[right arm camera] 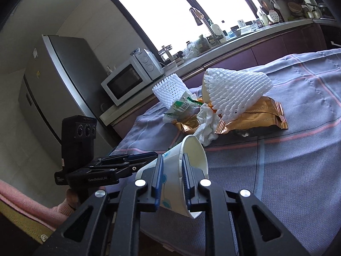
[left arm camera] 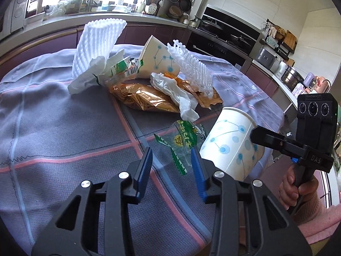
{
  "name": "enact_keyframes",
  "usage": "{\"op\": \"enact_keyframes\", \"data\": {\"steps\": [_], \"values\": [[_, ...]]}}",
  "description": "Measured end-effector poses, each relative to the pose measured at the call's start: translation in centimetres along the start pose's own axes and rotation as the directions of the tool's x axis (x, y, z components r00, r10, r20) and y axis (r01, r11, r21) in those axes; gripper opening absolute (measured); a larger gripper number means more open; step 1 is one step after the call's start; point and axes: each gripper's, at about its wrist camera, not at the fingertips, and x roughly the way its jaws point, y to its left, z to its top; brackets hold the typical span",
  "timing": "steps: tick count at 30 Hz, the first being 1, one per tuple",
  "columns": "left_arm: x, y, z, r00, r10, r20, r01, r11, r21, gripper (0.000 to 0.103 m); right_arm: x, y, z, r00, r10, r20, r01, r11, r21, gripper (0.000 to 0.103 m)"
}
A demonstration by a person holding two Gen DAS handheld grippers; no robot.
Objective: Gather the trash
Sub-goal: 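Grasp the blue-dotted paper cup with the right tool while the left grasps the green wrapper, then carry both items into the teal bin and open both tools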
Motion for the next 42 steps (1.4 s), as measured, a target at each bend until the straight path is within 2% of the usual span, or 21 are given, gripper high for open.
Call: {"op": "enact_keyframes", "data": {"steps": [3,8,9,10,11,16,23,30,34,36,39,42], "values": [[0.9,-0.1,0.2,0.999,-0.033,-0.036,0.032,0.999,-0.008,0.037,-0.9,-0.2,0.0,1.0,-0.01,0.017,0.01,1.0,-0.008,0.009],[2.6,-0.6,0.7,0.997,-0.023,-0.068,0.022,1.0,-0.01,0.034,-2.1,-0.9,0.3,0.998,-0.032,0.045,0.032,0.999,0.007,0.008],[2.9,-0.7,0.8,0.997,-0.019,-0.07,0.018,1.0,-0.008,0.028,-2.1,-1.1,0.2,0.998,-0.038,0.048,0.038,0.999,0.008,0.008],[3.1,-0.9,0.9,0.997,-0.022,-0.076,0.021,1.0,-0.012,0.018,-2.1,-1.2,0.3,0.998,-0.042,0.049,0.041,0.999,0.009,0.008],[3.3,-1.0,0.9,0.996,-0.028,-0.083,0.027,0.999,-0.019,0.014,-2.2,-1.2,0.3,0.998,-0.044,0.051,0.043,0.999,0.012,0.008],[3.3,-1.6,1.2,0.999,-0.011,-0.049,0.01,1.0,-0.029,0.008,-2.3,-1.3,0.5,0.997,-0.047,0.062,0.047,0.999,0.013,0.007],[-0.5,-0.7,1.2,1.0,-0.002,0.024,0.003,0.999,-0.045,0.008,-1.3,-0.2,1.5,0.997,-0.04,0.063,0.041,0.999,-0.016,0.003],[-7.0,2.8,0.3,0.99,0.077,0.121,-0.064,0.993,-0.103,0.008,1.3,2.9,3.0,0.999,0.022,0.033,-0.018,0.996,-0.093,0.003],[-11.5,5.8,-0.7,0.968,0.175,0.181,-0.144,0.975,-0.168,0.008,4.5,5.9,4.2,0.996,0.088,-0.017,-0.09,0.984,-0.157,0.003],[-14.0,7.4,-1.5,0.95,0.235,0.207,-0.191,0.959,-0.211,0.008,6.5,7.8,4.8,0.991,0.126,-0.048,-0.133,0.974,-0.184,0.003],[-17.9,10.6,-3.1,0.916,0.327,0.232,-0.257,0.923,-0.286,0.008,10.2,11.1,5.6,0.976,0.19,-0.104,-0.209,0.953,-0.221,0.003],[-21.5,14.0,-5.2,0.873,0.424,0.24,-0.325,0.874,-0.361,0.008,14.0,14.2,5.9,0.953,0.251,-0.171,-0.289,0.924,-0.25,0.003]]}}
